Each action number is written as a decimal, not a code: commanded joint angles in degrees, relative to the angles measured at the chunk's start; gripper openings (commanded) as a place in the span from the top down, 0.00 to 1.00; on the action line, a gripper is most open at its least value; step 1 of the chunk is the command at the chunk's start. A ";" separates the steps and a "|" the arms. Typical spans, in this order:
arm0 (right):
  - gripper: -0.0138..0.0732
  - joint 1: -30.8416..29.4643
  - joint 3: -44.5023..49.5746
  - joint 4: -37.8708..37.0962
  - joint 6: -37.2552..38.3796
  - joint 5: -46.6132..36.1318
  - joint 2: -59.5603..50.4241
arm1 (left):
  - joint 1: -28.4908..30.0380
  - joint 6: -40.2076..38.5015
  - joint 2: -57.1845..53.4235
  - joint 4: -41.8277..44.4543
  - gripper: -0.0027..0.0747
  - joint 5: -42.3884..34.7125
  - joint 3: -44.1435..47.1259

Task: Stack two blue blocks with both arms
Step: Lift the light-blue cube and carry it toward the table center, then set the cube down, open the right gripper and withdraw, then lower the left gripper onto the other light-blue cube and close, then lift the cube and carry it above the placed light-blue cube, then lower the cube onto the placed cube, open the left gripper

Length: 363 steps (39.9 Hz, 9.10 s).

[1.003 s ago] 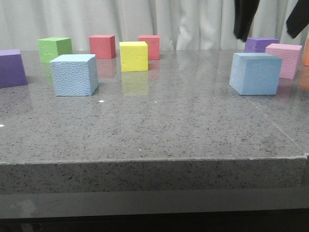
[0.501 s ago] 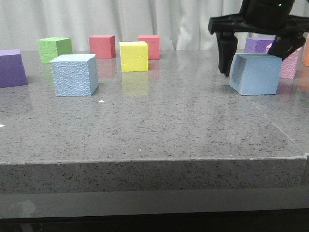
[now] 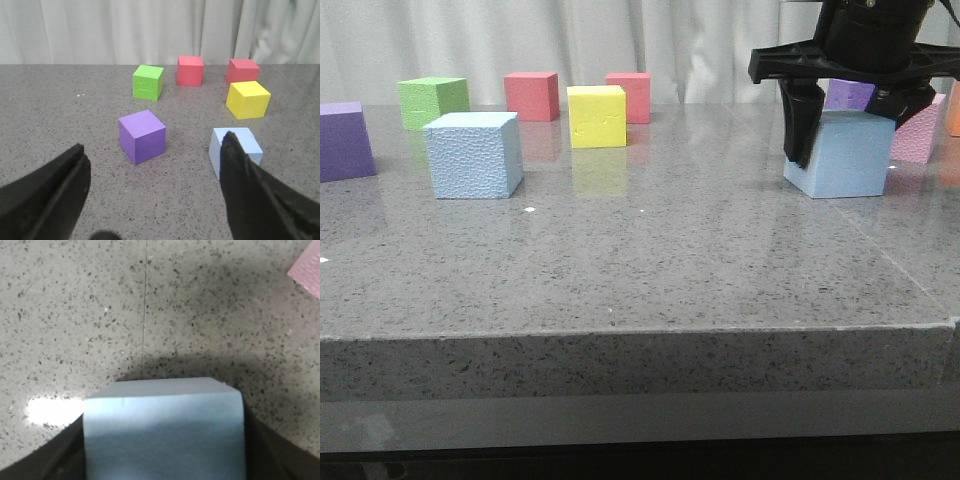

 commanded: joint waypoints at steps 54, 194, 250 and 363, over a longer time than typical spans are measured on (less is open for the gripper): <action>0.09 22.83 -9.98 -17.09 30.81 2.71 1.62 | 0.18 -0.47 0.73 -0.12 0.28 -3.97 -1.69; 0.09 7.78 38.93 4.75 -16.40 -3.52 -71.20 | -21.47 -18.48 68.11 11.49 0.26 16.19 -47.01; 0.09 7.78 38.93 4.75 -16.40 -3.52 -71.20 | -28.48 44.80 76.58 -18.57 0.45 26.57 -69.85; 0.09 7.78 38.93 4.75 -16.36 -3.58 -71.20 | -29.49 -10.26 6.28 3.40 0.28 18.26 -7.52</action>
